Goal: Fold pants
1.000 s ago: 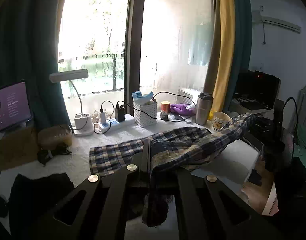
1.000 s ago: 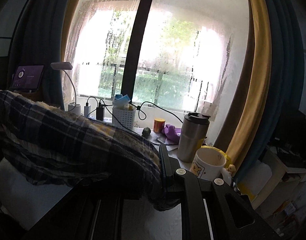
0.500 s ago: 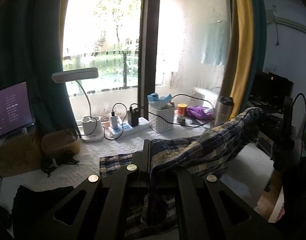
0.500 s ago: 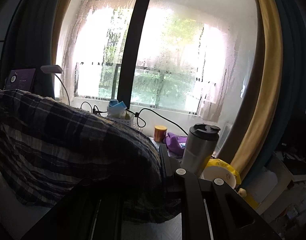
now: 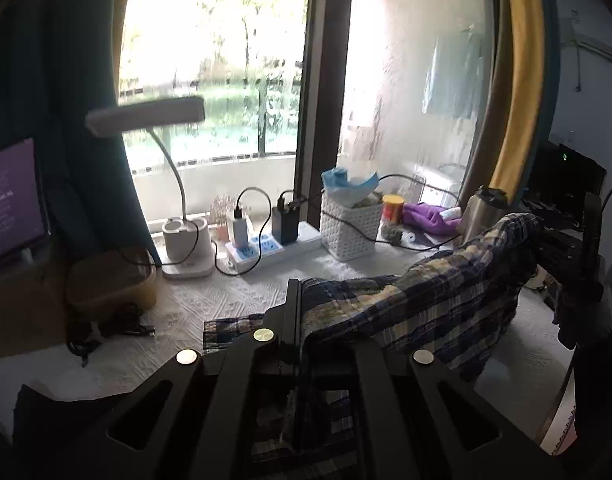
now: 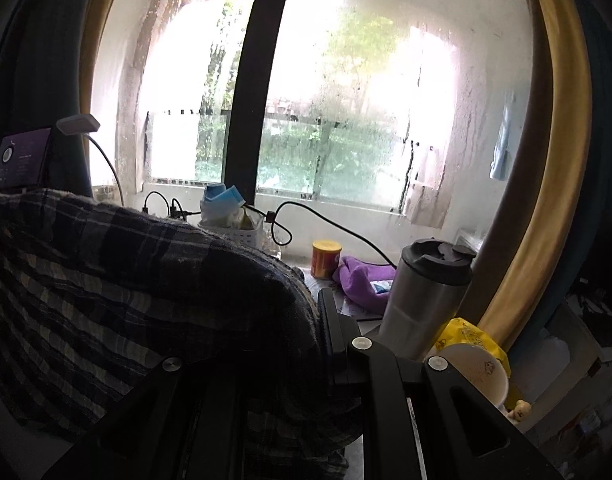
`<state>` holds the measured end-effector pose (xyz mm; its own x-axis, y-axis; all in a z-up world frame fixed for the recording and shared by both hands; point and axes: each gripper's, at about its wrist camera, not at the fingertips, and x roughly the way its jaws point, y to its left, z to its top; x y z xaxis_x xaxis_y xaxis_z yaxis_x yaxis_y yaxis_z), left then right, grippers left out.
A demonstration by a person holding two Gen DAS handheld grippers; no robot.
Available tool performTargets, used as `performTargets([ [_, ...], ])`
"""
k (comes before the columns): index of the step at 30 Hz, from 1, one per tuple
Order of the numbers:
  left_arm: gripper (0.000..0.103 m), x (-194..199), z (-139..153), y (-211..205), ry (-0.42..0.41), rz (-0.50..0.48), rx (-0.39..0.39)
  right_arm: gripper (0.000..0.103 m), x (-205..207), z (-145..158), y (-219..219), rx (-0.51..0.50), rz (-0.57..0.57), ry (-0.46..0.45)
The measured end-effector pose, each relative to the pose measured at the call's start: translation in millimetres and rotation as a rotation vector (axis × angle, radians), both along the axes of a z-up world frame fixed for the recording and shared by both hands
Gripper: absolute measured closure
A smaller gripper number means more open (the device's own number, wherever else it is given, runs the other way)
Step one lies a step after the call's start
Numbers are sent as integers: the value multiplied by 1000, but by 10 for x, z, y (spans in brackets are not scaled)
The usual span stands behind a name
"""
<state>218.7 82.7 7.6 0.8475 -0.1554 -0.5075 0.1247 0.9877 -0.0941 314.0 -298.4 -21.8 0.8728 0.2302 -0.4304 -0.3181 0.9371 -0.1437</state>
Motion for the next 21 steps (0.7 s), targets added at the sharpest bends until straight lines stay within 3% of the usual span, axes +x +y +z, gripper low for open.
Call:
performTargets([
  [21,101,941,-916,289,238,111,-11,89,856,-745,322,-56,14,193],
])
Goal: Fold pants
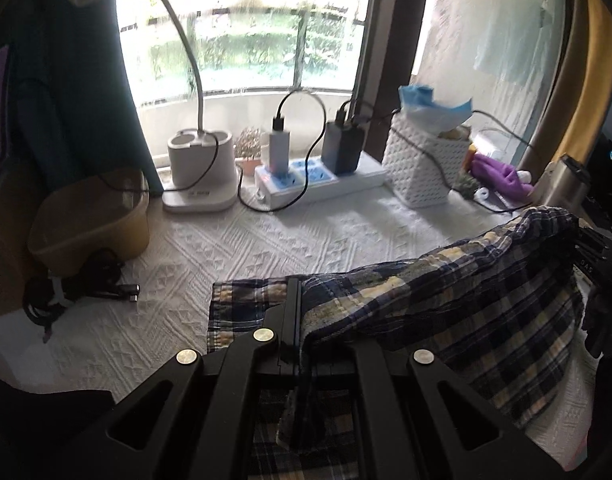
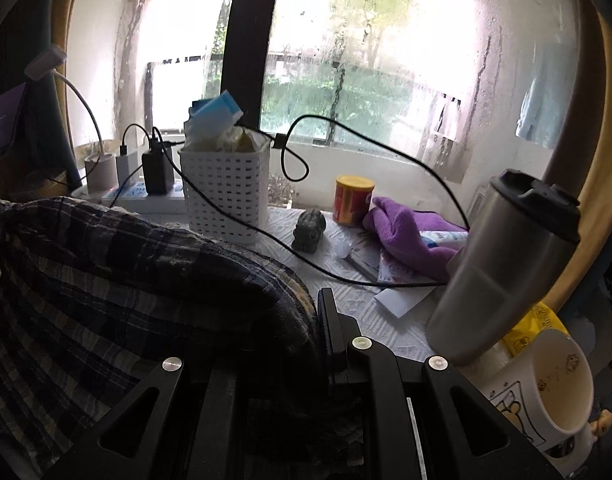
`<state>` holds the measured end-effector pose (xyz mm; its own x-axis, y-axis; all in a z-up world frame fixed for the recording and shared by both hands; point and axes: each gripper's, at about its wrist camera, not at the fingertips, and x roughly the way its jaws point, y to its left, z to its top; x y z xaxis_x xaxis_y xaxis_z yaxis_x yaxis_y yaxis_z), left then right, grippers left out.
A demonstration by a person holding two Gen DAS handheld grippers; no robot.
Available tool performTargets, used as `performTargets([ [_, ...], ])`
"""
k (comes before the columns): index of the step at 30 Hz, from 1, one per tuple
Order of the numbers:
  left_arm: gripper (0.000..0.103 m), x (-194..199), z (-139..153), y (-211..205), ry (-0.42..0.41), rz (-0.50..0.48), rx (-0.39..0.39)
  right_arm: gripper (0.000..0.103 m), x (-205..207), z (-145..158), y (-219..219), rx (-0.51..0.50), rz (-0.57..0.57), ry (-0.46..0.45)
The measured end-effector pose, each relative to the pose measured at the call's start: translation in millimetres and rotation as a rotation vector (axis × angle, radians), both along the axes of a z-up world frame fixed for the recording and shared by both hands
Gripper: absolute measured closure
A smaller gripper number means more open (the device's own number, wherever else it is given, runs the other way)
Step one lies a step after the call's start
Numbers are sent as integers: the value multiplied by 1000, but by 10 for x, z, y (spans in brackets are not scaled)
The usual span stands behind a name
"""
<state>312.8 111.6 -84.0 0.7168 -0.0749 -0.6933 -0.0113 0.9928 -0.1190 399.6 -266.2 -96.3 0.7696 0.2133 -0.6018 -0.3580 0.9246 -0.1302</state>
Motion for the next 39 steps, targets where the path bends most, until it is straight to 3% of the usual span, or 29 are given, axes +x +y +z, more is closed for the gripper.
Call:
performTargets([
  [14,97,268,-432,142,121,56,-7,89,187,-275,97,-48,-15,84],
  [17,84,261,-451,193,129,91,3,89,201,-288,103,-59,-24,88],
  [19,67,226,-426,269,125,117,-17,89,211,-301,103,-66,-34,94],
  [21,61,186,-394,319,115,131,-19,89,218,-306,107,-69,-37,97],
  [32,61,-163,-239,508,83,200,-28,87,116,-167,179,-99,-49,82],
  [33,61,-210,-217,518,78,204,-29,83,85,-137,178,-99,-51,78],
  [35,61,-288,-175,526,68,208,-30,60,41,-90,172,-96,-56,70],
  [36,61,-322,-156,526,63,210,-30,33,12,-60,162,-91,-60,62],
  [37,61,-356,-137,529,57,212,-30,20,-31,-16,148,-83,-67,46],
  [39,61,-444,-91,540,44,218,-29,20,-91,45,131,-76,-70,36],
])
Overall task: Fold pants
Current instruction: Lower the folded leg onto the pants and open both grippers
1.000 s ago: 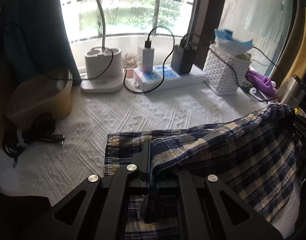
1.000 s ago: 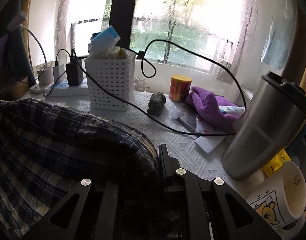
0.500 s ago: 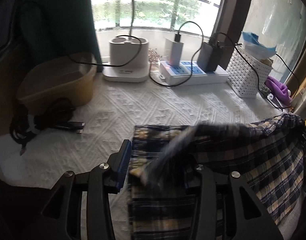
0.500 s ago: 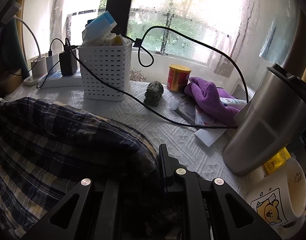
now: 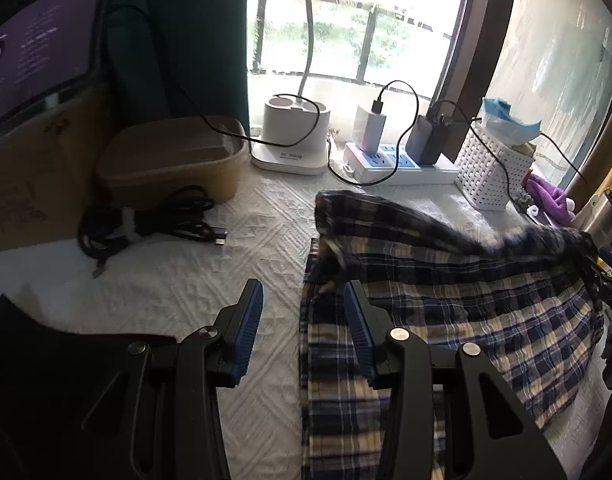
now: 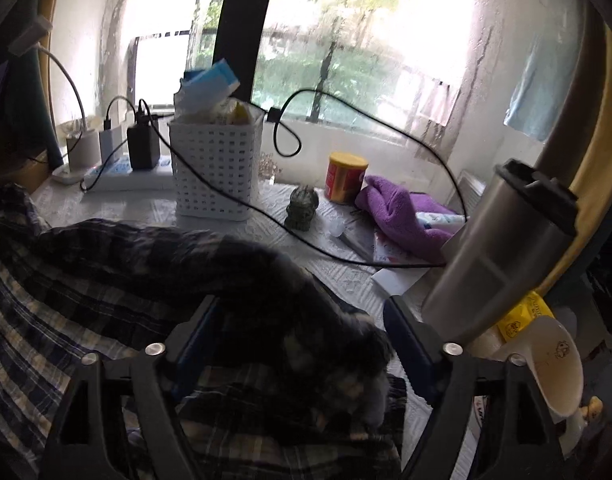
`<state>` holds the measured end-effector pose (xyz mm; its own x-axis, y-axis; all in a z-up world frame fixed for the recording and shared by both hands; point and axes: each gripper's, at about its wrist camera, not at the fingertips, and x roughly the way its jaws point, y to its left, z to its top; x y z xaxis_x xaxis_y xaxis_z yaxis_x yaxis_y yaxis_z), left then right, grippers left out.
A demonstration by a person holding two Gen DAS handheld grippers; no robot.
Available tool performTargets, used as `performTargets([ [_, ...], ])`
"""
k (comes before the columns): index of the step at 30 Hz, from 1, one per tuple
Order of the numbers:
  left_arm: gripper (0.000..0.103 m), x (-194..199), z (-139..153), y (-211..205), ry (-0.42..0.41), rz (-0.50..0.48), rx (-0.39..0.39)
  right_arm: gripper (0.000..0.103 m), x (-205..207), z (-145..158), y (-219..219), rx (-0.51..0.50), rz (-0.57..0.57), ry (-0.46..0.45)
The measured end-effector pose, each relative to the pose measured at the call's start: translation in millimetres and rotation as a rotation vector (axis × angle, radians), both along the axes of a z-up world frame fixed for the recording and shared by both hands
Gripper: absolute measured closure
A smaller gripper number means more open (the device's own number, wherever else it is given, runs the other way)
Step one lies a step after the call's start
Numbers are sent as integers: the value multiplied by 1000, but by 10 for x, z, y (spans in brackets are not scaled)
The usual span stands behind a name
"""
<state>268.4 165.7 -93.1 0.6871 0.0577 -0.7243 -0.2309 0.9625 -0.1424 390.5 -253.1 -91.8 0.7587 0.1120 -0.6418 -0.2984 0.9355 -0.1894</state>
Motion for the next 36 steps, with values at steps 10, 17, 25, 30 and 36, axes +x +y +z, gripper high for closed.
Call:
performTargets([
  [10,61,-438,177,-21,-55,7,20,20,-395,198,-68,19,-5,-20],
  [17,61,-723,181,-55,-68,13,19,20,-700,278,-133,21,-7,-32],
  [25,44,-970,60,-134,-53,5,5,20,-953,239,-246,31,-28,-20],
  [30,39,-1084,-135,-161,-13,4,-34,20,-1081,150,-329,37,-38,1],
  [36,36,-1147,-351,-281,26,-40,-101,20,-1137,-57,-510,58,-72,56],
])
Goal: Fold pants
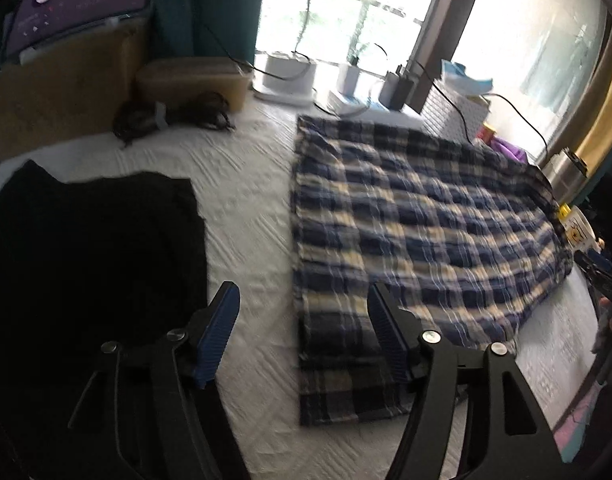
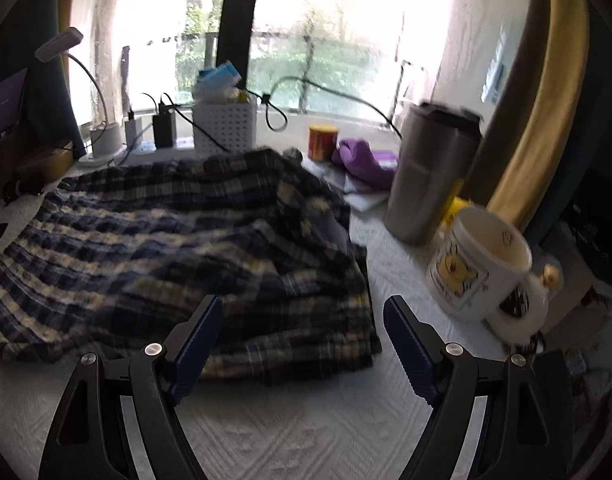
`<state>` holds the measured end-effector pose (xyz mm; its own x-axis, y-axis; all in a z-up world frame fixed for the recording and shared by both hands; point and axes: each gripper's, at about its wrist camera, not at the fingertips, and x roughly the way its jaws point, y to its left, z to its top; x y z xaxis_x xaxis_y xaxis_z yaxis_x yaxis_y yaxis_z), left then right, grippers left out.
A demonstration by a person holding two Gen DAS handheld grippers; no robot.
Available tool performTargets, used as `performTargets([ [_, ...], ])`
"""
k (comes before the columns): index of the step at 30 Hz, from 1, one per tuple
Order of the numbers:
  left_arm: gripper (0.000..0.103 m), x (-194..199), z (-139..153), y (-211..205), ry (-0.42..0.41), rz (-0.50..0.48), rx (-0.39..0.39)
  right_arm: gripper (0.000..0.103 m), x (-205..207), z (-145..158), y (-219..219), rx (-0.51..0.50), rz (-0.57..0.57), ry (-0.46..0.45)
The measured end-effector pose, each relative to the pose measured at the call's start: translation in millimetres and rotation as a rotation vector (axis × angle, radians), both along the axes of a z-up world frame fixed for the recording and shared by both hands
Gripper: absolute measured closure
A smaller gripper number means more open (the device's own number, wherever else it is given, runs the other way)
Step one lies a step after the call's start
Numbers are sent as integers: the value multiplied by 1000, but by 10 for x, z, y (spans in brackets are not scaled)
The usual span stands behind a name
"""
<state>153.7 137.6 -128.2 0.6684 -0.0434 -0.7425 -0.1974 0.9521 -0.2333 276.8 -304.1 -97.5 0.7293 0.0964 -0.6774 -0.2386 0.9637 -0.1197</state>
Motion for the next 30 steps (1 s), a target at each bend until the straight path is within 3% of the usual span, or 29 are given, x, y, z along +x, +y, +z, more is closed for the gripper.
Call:
performTargets([
  [7,37,130,-202,-94,78,0,-60,20,102,-143,-350,125,-78,71],
  [9,37,136,-195,-114,69,-2,-44,20,139,-177,-411,164,-79,87],
  [11,51,144,-188,-145,71,-11,-23,20,179,-198,-446,198,-79,97],
  [12,60,149,-195,-154,80,-15,-21,25,192,-195,-463,238,-69,103],
  [13,66,146,-196,-174,87,-20,-20,37,209,-187,-464,287,-47,118],
  [14,68,146,-198,-193,90,-25,-15,40,220,-180,-428,304,-29,127],
  [18,71,120,-189,-276,96,-44,6,40,266,-177,-255,176,-16,92],
  [23,71,137,-204,-300,105,-49,24,42,418,-334,-383,203,-52,130],
  [24,75,130,-188,-314,99,-57,37,55,404,-343,-353,195,-39,127],
  [25,92,119,-172,-330,95,-66,52,73,396,-343,-342,186,-30,122],
  [27,94,90,-139,-338,88,-76,58,88,356,-304,-306,172,0,104],
  [30,96,12,-34,-344,61,-78,66,93,274,-196,-254,126,35,72],
])
